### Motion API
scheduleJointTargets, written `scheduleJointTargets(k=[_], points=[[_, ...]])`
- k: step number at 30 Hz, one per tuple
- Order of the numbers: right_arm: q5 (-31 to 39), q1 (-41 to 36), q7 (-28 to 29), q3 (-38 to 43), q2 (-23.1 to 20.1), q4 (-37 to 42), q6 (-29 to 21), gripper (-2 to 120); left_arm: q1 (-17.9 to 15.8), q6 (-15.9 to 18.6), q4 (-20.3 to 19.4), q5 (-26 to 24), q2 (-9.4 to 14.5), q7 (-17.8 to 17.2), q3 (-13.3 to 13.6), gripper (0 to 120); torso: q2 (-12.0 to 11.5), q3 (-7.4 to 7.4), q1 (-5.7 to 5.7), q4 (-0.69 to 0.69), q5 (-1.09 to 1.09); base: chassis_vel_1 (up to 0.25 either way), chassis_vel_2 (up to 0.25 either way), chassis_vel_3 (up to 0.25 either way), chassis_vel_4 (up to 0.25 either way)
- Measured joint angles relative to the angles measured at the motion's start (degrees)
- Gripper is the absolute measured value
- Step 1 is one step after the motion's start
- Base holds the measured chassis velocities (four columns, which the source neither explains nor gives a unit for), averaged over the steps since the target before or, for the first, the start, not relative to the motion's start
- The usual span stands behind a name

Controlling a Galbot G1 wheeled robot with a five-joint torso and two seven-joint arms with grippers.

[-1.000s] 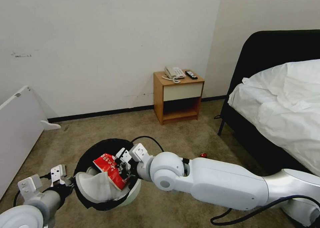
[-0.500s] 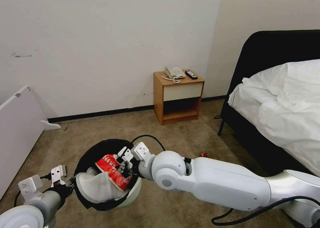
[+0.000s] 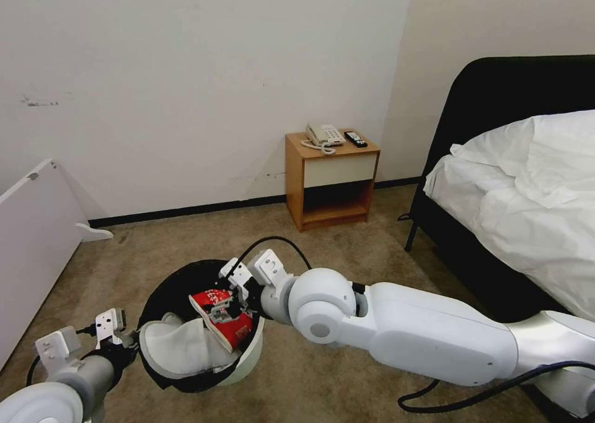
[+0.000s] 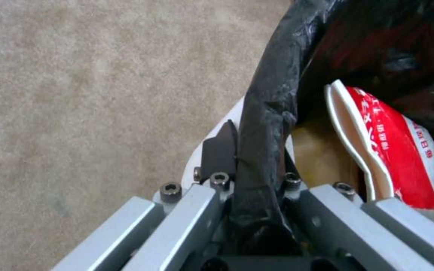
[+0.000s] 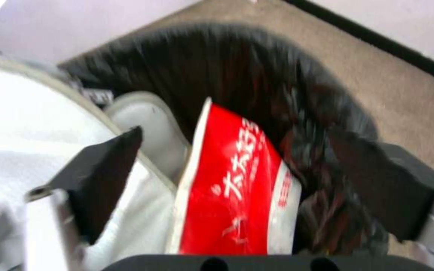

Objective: Pick up the trash bin, then pick up the garbage from the floor and place it into the trash bin.

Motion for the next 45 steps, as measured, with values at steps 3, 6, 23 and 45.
scheduleJointTargets(k=[3, 6, 23, 45], points=[[0.5, 0.2, 0.1, 0.9, 0.4, 0.6, 0.1, 100, 0.1, 0.0, 0.0, 0.1, -0.1, 0.0, 0.0, 1, 0.0, 0.00, 0.00, 0.00, 0.00, 0.000, 0.000, 0.000, 0.000], [1.1, 0.2, 0.3, 2.1, 0.6, 1.6, 0.6, 100, 0.2, 0.0, -0.1, 0.2, -0.1, 0.1, 0.0, 1, 0.0, 0.00, 0.00, 0.00, 0.00, 0.000, 0.000, 0.000, 0.000], [-0.4, -2.5, 1.2, 17.3, -11.1, 9.8, 6.6, 100, 0.6, 0.0, -0.1, 0.4, 0.2, 0.4, -1.1, 1, 0.0, 0.00, 0.00, 0.00, 0.02, 0.000, 0.000, 0.000, 0.000], [-23.9, -42.0, -9.0, 72.1, -25.3, 2.0, 44.8, 100, 3.2, 0.0, -1.5, 4.8, -2.5, 2.2, -4.6, 1, 0.0, -0.01, -0.01, 0.01, 0.03, 0.000, 0.000, 0.000, 0.000]])
